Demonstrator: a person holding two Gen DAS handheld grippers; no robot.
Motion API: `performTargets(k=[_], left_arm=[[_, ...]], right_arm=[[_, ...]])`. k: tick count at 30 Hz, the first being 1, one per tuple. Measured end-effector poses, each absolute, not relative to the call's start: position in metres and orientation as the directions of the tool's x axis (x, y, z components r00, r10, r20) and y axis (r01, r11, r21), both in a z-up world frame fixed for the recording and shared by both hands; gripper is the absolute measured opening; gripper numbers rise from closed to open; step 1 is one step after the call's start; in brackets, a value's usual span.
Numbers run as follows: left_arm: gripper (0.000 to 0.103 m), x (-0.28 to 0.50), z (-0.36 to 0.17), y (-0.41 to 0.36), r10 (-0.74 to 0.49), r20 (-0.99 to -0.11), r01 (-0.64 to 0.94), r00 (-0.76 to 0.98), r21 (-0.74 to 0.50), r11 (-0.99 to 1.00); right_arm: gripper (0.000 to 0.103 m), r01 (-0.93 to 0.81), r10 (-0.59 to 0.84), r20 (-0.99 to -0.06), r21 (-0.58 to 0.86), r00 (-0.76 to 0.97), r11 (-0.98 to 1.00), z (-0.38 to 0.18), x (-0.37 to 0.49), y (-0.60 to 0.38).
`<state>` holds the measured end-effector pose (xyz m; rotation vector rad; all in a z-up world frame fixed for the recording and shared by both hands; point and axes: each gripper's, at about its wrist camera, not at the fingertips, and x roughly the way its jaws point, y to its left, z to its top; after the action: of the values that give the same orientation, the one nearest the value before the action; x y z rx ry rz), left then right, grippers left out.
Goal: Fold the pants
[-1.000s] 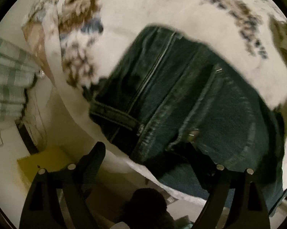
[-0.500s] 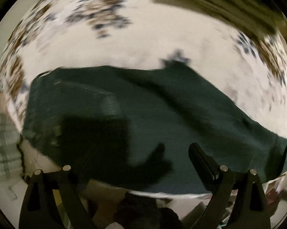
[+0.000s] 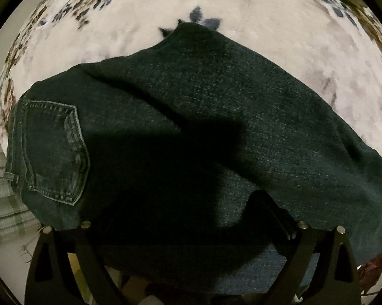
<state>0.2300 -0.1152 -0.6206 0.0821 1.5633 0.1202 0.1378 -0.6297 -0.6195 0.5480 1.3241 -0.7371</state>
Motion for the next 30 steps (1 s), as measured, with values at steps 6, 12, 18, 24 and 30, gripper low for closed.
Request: performTargets(k=[6, 12, 18, 24, 30], left_arm=[[0.099, 0.237, -0.623, -0.114, 0.136, -0.991, -0.061, -0.014, 0.137, 0.989], [0.103, 0.234, -0.629, -0.104, 0.143, -0.989, -0.086, -0.02, 0.145, 0.986], [0.103, 0.227, -0.63, -0.101, 0.142, -0.99, -0.089, -0.019, 0.143, 0.986], [0.103, 0.229, -0.629, -0.092, 0.128, -0.991, -0.094, -0.026, 0.13, 0.987], [0.103, 0.226, -0.628, -0.082, 0.115, -0.993, -0.098, -0.019, 0.116, 0.988]], right_arm=[[0.075, 0.931, -0.028, -0.983, 0.164, 0.183, 0.327, -0.619, 0.018, -0.699], [0.075, 0.916, -0.019, -0.928, 0.364, 0.372, 0.169, -0.605, -0.026, -0.707], [0.075, 0.848, 0.055, -0.877, 0.476, 0.477, 0.235, -0.606, 0.022, -0.693], [0.007, 0.89, 0.048, -0.948, 0.313, 0.316, 0.33, -0.623, 0.051, -0.686], [0.012, 0.915, -0.029, -0.955, 0.275, 0.296, 0.295, -0.599, 0.021, -0.681]])
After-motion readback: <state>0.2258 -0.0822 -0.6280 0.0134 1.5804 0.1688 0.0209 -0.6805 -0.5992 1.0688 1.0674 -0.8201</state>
